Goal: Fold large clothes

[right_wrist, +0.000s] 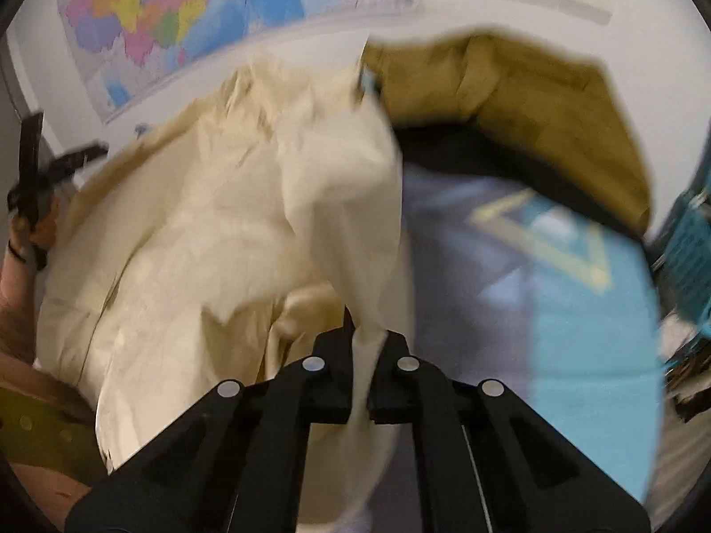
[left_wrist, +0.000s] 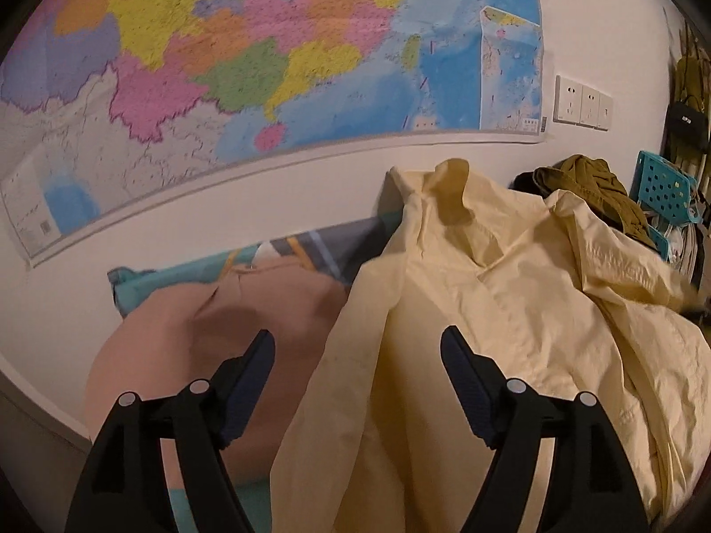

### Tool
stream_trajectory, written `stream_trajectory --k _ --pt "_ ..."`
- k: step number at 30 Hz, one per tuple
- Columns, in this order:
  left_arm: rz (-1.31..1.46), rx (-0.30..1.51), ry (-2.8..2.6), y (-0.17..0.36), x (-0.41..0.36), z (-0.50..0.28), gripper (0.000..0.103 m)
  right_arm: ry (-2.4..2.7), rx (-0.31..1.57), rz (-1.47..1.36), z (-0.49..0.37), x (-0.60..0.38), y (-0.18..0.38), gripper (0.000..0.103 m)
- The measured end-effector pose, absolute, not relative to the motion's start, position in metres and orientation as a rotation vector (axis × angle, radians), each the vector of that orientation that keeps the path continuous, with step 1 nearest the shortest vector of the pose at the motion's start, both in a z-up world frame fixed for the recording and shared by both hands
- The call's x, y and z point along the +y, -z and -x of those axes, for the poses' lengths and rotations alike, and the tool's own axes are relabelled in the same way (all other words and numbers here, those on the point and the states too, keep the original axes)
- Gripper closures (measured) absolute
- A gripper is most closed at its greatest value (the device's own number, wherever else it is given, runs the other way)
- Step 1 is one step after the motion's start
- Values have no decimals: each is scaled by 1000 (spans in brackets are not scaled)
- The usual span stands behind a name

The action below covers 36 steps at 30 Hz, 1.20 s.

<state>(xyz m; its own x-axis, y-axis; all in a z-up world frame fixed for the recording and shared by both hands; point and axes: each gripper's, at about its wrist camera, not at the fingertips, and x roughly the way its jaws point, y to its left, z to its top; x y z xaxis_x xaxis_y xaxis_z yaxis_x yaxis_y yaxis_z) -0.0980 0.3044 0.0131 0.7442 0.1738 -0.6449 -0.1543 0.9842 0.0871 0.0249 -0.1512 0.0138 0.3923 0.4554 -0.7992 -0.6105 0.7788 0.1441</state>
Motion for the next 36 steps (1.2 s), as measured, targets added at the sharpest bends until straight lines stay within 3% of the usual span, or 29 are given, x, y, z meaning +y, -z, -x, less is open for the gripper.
stream_trajectory --k 6,9,12,15,16,17,20,22,23,25,26,27,30,32,34,36 --pt "-35 699 -202 -17 311 109 29 -654 749 166 -69 -168 -117 101" --pt "-14 714 -214 -13 315 112 26 -619 776 74 -110 -186 -122 99" --pt "6 742 -194 -2 316 114 25 -487 921 129 -139 -185 -68 87" --pt "4 780 -173 11 312 117 25 -390 988 187 -138 -187 -32 61" --pt "2 788 -164 13 310 119 25 -398 971 171 -129 -189 -31 45" --pt "-3 792 -155 15 309 122 24 -405 942 164 -121 -188 -34 37" --pt "-14 790 -85 18 302 132 15 -454 809 194 -81 -181 -61 25" --pt "-45 803 -85 27 294 135 15 -575 756 165 -53 -170 -70 12" --pt "-53 825 -89 32 293 134 15 -669 768 164 -38 -159 -68 11" --pt "-42 891 -95 50 292 129 32 -744 812 208 -19 -137 -54 10" --pt "-38 920 -106 56 293 126 52 -797 868 230 -10 -122 -37 9" --pt "-24 945 -114 62 295 123 79 -817 911 249 -7 -113 -23 9" --pt "50 948 -120 59 306 121 96 -763 980 363 -2 -92 14 15" --pt "75 889 -132 39 312 125 97 -785 1008 348 -3 -91 22 76" --pt "102 834 -140 15 319 127 98 -824 990 262 -5 -102 5 92" --pt "86 790 -172 -5 322 127 99 -835 926 184 -7 -119 -22 93"
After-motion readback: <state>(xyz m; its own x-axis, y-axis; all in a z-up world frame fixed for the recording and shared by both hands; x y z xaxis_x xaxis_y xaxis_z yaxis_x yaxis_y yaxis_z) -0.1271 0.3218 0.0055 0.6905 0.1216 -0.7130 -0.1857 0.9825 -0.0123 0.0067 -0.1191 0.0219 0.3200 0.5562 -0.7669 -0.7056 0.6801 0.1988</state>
